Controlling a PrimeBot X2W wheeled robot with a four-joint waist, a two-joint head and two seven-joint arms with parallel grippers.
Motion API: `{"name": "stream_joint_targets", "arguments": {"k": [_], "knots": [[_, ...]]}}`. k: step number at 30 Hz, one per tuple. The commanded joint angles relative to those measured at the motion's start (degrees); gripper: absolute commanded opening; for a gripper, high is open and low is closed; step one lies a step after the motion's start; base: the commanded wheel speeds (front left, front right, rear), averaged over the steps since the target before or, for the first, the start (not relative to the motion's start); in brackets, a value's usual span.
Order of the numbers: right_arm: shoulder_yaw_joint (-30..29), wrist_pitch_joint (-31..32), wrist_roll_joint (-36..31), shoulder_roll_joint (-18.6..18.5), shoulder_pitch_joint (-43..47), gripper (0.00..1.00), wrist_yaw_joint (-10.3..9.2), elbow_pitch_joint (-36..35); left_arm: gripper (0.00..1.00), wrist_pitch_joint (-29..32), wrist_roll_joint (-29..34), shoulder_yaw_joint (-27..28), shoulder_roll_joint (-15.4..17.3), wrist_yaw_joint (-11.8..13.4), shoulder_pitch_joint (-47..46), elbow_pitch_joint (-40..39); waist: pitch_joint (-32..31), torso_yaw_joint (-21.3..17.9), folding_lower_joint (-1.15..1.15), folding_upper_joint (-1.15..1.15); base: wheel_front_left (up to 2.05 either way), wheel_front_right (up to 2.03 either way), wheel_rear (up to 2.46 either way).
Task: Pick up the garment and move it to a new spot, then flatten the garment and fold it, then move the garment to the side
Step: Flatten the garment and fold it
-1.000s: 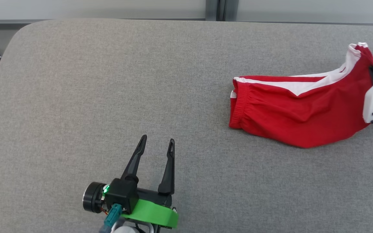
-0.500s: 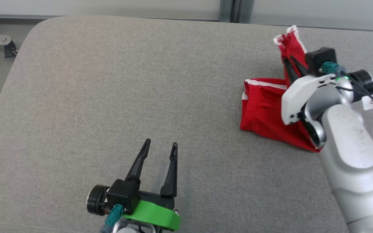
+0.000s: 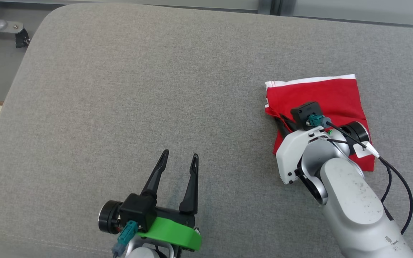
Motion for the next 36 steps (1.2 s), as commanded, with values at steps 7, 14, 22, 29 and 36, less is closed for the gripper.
{"name": "stream_joint_targets", "arguments": {"k": [7,14,22,29,36], "knots": [[-0.7,-5.3,0.4,0.6,-0.2,1.00,-0.12,-5.4,1.00,-0.2,0.3,0.6,0.1,-0.2,-0.3,0.4,-0.9,-1.7,0.00,0.00,0.00,0.00,0.00],[-8.4,-6.2,2.4,0.0,6.0,1.00,-0.12,-18.4,1.00,-0.2,1.1,0.8,0.1,0.2,0.8,0.1,-2.7,-3.4,0.00,0.00,0.00,0.00,0.00],[-13.0,3.2,23.2,-7.8,10.1,0.00,-0.08,-17.0,1.00,-0.2,1.3,0.2,0.1,-0.6,0.2,0.0,-2.1,-2.7,0.00,0.00,0.00,0.00,0.00],[-9.3,9.0,38.0,-15.8,8.0,0.00,-0.07,-11.7,1.00,-0.2,1.3,-0.1,0.1,-1.1,-0.8,0.2,-0.9,-1.5,0.00,0.00,0.00,0.00,0.00],[-0.3,9.5,47.9,-18.2,9.3,0.00,-0.08,-12.5,1.00,-0.2,1.4,-0.2,0.1,-1.3,-1.2,0.6,-0.7,-0.6,0.00,0.00,0.00,0.00,0.00]]}}
